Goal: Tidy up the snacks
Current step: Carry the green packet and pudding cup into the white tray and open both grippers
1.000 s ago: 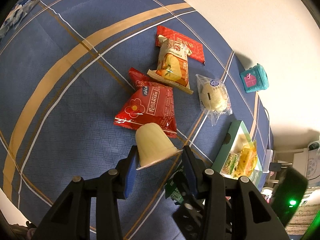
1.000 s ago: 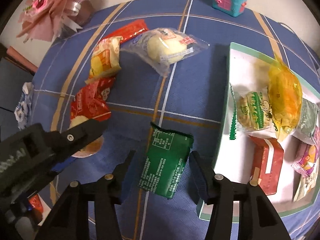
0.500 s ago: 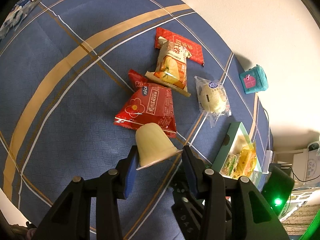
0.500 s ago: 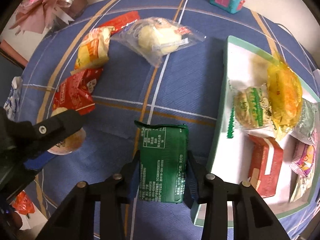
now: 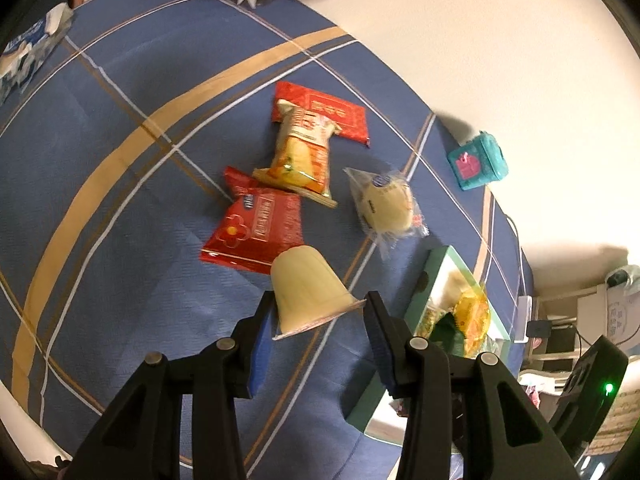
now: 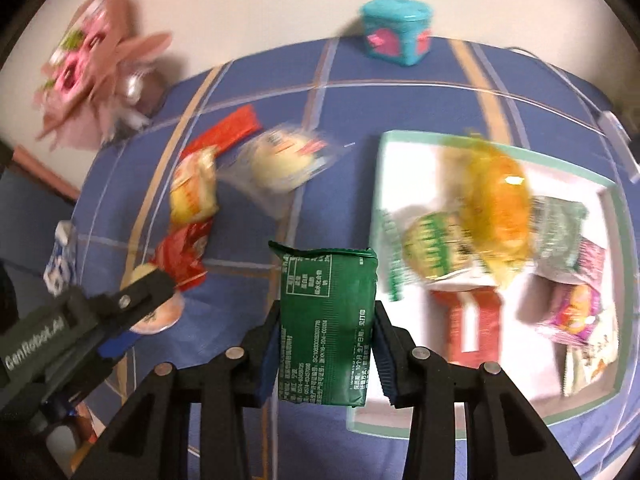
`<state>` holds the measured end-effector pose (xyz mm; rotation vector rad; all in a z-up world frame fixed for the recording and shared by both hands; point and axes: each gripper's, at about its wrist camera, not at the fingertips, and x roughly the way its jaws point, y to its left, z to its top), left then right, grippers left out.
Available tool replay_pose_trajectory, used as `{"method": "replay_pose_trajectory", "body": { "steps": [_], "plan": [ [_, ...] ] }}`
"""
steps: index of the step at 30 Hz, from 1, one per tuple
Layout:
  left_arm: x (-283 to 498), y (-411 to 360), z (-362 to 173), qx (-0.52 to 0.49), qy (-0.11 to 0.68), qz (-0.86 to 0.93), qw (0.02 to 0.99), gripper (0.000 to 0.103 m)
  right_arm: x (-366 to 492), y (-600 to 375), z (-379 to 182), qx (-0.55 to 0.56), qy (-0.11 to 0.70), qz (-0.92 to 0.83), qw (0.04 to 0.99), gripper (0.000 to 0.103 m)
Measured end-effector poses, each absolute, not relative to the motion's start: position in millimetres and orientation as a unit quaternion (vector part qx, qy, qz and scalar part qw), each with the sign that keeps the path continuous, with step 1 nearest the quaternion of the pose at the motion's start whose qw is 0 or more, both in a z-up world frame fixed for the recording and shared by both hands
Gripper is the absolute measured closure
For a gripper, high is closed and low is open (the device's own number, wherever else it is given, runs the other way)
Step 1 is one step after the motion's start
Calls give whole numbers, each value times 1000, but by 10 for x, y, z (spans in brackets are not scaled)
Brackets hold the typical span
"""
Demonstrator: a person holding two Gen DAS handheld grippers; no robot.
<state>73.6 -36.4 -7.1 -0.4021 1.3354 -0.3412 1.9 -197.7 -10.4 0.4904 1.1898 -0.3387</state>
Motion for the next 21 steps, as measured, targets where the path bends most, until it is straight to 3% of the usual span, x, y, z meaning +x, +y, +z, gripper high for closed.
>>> {"method": "replay_pose_trajectory", "body": {
  "steps": [21],
  "plan": [
    [198,-1796,123,-34,595,-291,749,58,-998,-3540,153,300,477,-357,745,63]
  ]
}}
